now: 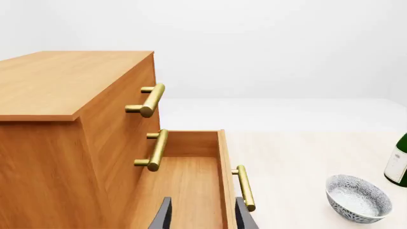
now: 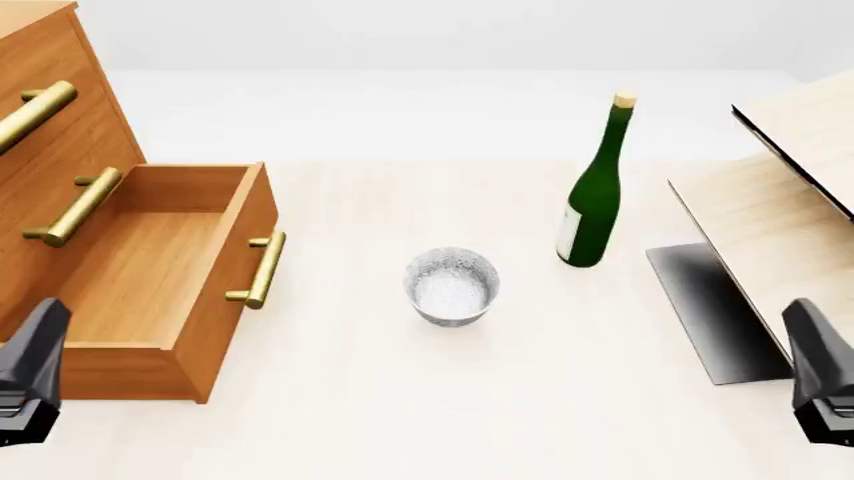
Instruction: Put the bowl in the bottom drawer of the cabinet and close it.
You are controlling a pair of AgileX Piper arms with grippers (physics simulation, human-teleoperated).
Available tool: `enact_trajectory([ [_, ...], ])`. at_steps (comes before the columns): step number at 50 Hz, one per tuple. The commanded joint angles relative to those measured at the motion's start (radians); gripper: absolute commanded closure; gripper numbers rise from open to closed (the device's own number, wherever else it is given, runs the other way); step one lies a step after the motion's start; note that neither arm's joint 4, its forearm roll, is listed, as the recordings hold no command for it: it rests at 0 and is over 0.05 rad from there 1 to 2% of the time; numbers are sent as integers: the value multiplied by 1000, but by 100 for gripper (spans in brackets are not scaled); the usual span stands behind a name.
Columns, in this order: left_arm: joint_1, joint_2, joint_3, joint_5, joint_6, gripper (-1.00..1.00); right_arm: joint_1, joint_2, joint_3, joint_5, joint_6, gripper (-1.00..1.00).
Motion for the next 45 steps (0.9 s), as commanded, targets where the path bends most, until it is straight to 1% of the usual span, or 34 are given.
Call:
enact_trajectory([
  [1,-2,4,-3,-1,-1,-100,1,12,-3,-3,1,-100],
  [10,-3,0,-3,2,2,-100,2,13,-3,-3,1,-100],
  [11,-3,26,-1,-26,5,-100,2,13,-3,-4,1,-100],
  [12,-3,29,-1,-29,5,-100,2,13,-3,-4,1,-100],
  [14,-4,112,0,-113,5,-100,2,13,-3,-4,1,-100],
  [17,-19,150,1,-150,7,-100,2,12,-3,-3,1,-100],
  [21,-19,140,1,-141,12,-100,2,13,-3,-3,1,-100],
  [22,-21,159,1,-158,11,-100,2,13,-3,-3,1,-100],
  [31,-17,187,1,-186,10,-100,2,13,-3,-4,1,-100],
  [45,-24,163,1,-166,14,-100,2,13,-3,-4,1,-100],
])
